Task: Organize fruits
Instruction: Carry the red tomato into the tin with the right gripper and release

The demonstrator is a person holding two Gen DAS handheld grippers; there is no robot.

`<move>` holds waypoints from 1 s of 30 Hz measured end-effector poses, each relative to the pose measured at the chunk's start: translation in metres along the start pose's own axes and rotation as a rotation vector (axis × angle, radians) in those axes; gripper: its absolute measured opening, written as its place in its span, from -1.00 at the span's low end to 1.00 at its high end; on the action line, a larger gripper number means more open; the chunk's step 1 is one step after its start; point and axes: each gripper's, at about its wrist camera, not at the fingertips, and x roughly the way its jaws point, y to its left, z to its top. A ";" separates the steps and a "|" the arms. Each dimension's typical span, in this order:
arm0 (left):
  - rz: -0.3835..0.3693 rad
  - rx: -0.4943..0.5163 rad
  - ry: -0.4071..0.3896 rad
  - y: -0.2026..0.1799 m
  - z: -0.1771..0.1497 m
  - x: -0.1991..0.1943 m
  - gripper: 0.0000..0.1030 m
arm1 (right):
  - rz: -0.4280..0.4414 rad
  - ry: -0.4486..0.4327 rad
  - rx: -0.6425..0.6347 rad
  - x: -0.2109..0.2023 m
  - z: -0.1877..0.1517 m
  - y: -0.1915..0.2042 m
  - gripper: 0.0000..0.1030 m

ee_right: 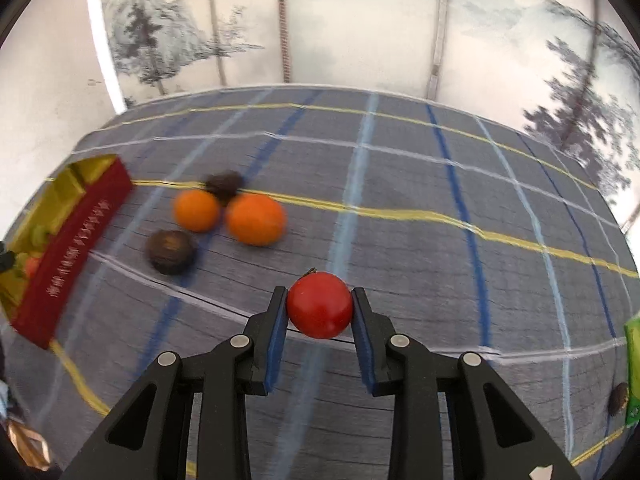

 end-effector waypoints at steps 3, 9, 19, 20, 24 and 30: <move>0.006 -0.021 -0.009 0.007 -0.002 -0.005 0.44 | 0.058 -0.013 -0.039 -0.005 0.008 0.025 -0.44; 0.042 -0.073 -0.043 0.027 -0.005 -0.018 0.44 | 0.204 -0.026 -0.119 -0.013 0.024 0.082 -0.44; 0.112 -0.137 -0.024 0.065 -0.016 -0.029 0.44 | 0.361 -0.027 -0.267 -0.006 0.044 0.186 -0.44; 0.122 -0.143 -0.020 0.068 -0.018 -0.029 0.45 | 0.370 -0.023 -0.283 -0.002 0.046 0.197 -0.44; 0.147 -0.165 0.005 0.080 -0.025 -0.027 0.45 | 0.394 -0.008 -0.320 0.007 0.046 0.222 -0.44; 0.160 -0.192 0.022 0.092 -0.030 -0.023 0.45 | 0.386 0.025 -0.357 0.023 0.046 0.248 -0.44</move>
